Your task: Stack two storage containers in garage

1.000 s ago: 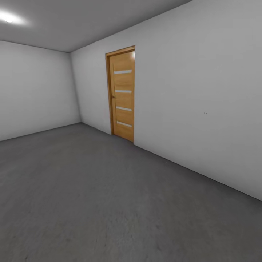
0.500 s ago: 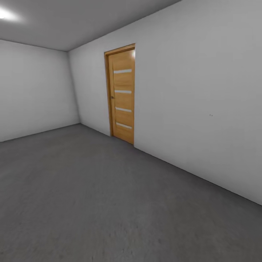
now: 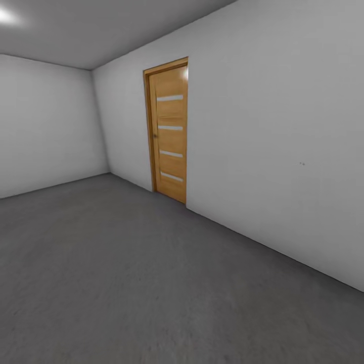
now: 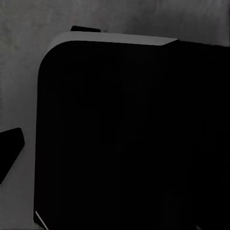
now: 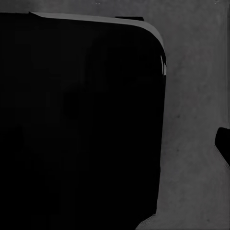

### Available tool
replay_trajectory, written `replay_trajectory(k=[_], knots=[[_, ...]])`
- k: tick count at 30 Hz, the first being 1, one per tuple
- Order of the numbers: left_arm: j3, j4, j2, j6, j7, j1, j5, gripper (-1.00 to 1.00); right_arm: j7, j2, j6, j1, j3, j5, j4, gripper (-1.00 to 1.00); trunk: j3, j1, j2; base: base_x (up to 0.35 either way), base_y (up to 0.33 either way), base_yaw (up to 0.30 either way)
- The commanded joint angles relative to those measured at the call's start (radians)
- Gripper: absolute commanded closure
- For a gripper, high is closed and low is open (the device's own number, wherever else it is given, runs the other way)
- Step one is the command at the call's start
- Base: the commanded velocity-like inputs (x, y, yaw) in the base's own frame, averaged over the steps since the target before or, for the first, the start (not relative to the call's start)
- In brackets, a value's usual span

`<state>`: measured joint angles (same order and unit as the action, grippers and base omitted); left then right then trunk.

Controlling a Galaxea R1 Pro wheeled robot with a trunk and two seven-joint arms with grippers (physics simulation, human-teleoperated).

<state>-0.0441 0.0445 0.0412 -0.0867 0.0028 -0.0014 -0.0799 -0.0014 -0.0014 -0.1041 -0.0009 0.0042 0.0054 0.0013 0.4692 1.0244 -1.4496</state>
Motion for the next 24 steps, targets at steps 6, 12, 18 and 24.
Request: replay_trajectory(k=[6,12,18,24], knots=[[-0.003,0.000,0.000,-0.002,0.000,0.000,-0.008,-1.00,0.000,0.000,-0.003,0.000,0.000,0.001,0.000,-1.00,0.001,0.001,0.000,0.321,0.000,0.000],[-0.003,0.000,0.001,-0.002,0.000,0.000,-0.008,-1.00,0.000,0.000,-0.003,0.000,0.000,0.001,0.000,-1.00,0.001,0.001,0.000,0.321,0.000,0.000],[-0.003,0.000,0.000,-0.002,0.000,0.000,-0.008,-1.00,0.000,0.000,-0.003,0.000,0.000,0.001,0.000,-1.00,0.001,0.001,0.000,0.321,0.000,0.000],[-0.003,0.000,0.001,-0.003,0.000,0.000,-0.008,-1.00,0.000,0.000,-0.003,0.000,0.000,0.001,0.000,-1.00,0.001,0.001,0.000,0.321,0.000,0.000]])
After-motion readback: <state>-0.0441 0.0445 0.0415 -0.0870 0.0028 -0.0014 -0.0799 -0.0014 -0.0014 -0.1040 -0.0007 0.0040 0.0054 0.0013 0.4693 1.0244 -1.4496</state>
